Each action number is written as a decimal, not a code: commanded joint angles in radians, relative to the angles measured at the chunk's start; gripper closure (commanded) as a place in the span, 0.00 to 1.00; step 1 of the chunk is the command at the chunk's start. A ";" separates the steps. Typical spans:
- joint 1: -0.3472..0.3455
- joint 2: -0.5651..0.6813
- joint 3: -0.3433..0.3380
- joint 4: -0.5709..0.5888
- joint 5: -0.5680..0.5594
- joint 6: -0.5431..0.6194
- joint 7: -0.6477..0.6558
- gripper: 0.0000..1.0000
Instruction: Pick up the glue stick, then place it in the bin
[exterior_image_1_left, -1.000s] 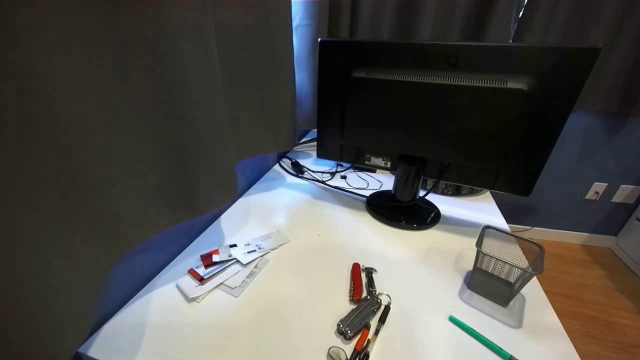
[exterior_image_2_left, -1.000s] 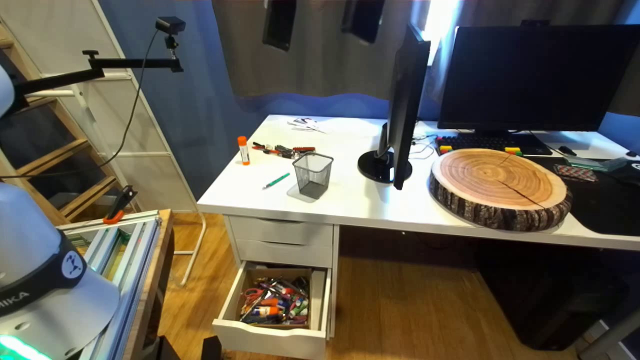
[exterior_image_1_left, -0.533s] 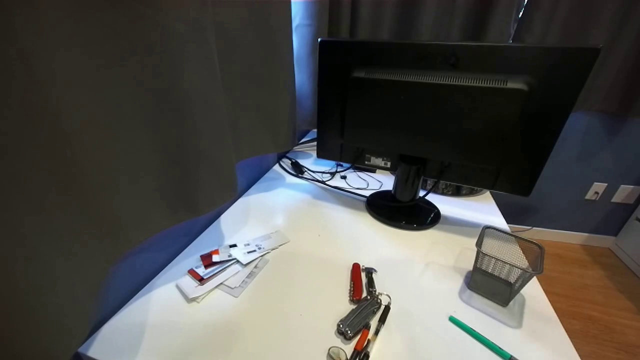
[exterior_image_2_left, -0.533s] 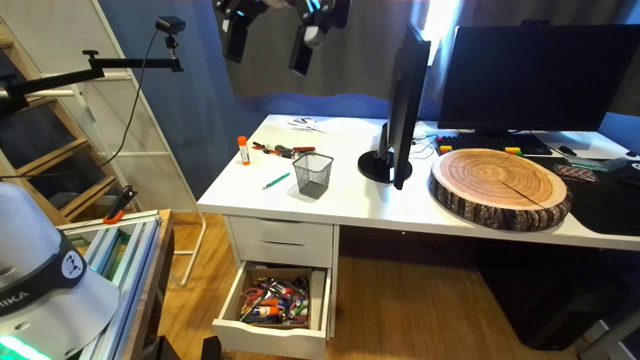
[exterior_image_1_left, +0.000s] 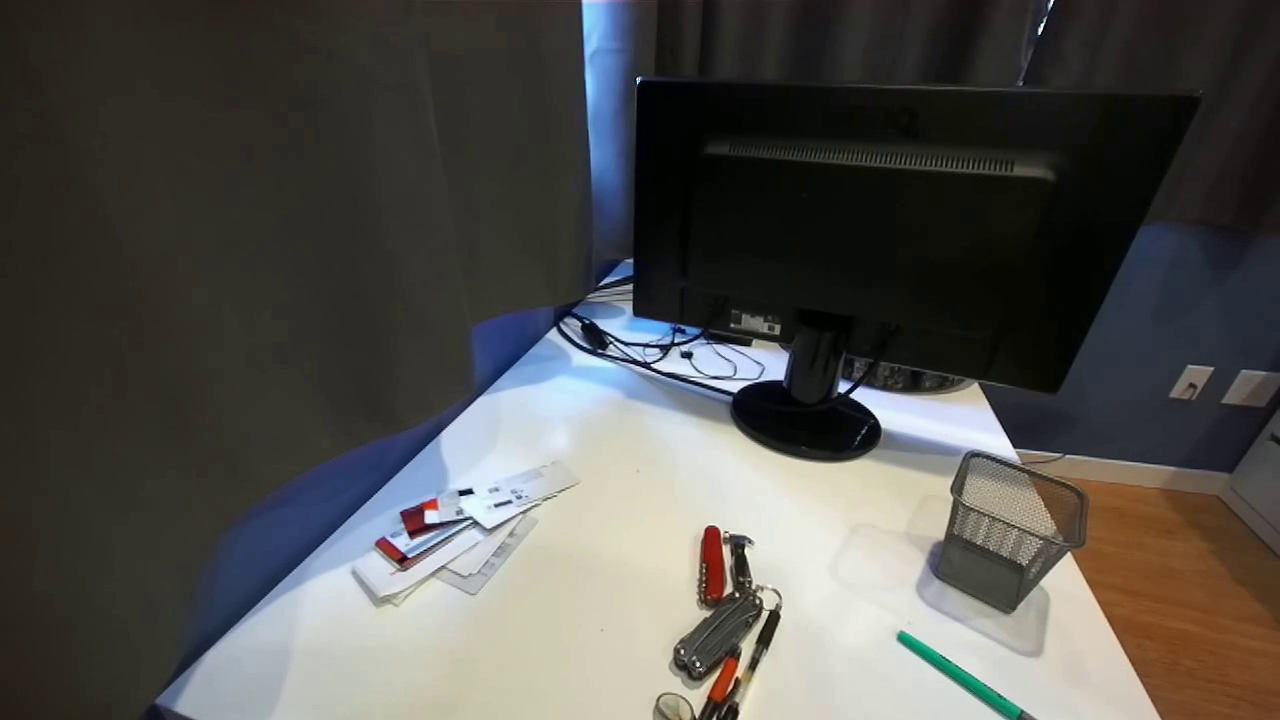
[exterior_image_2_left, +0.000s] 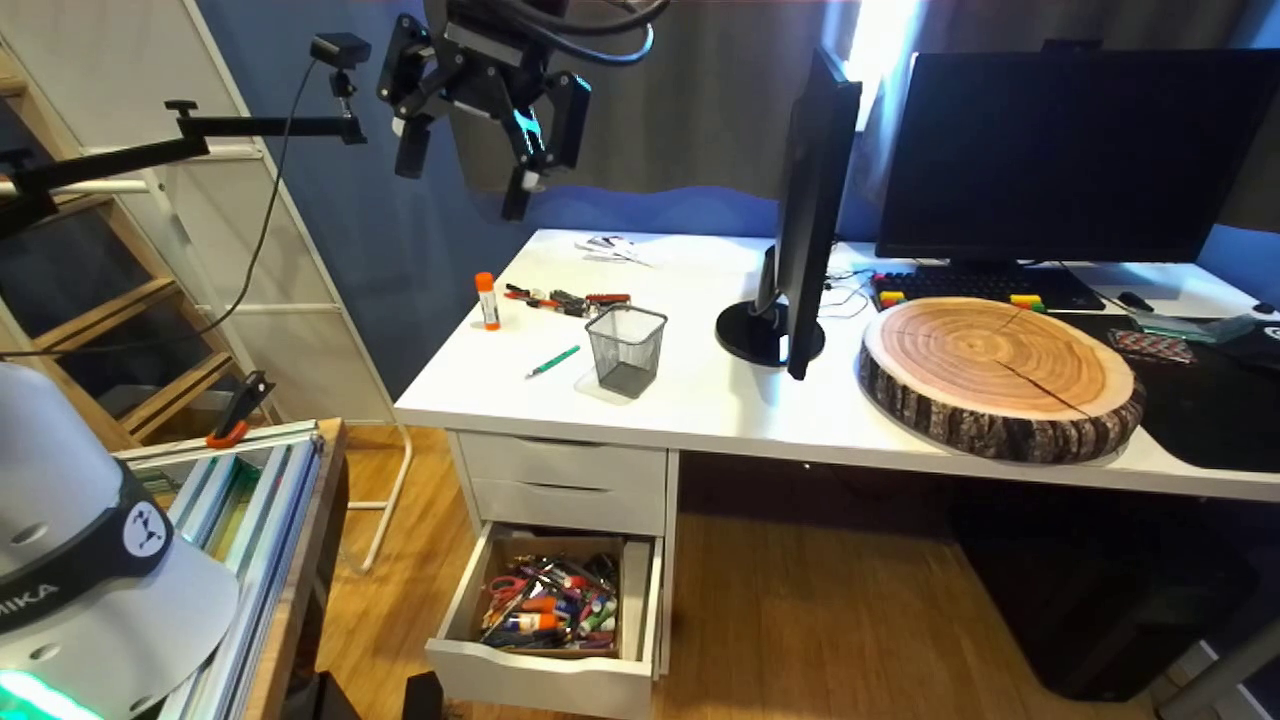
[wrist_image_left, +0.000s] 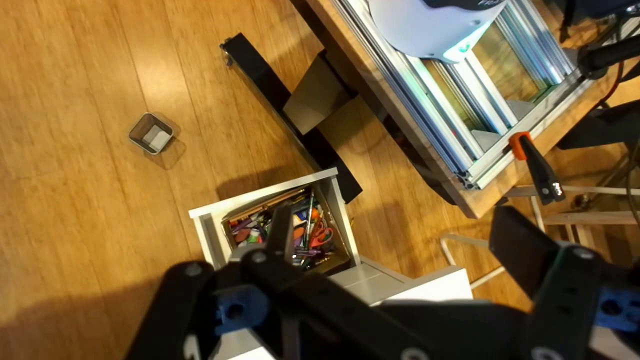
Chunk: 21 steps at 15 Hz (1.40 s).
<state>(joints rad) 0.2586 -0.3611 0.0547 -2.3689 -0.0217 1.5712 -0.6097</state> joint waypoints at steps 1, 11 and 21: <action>-0.011 0.002 0.012 0.002 0.002 -0.002 -0.002 0.00; 0.030 0.045 0.014 -0.048 0.128 0.185 -0.101 0.00; 0.225 0.289 0.213 -0.115 0.534 0.764 -0.451 0.00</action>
<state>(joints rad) 0.4549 -0.1579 0.2273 -2.5127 0.4143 2.2375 -0.9237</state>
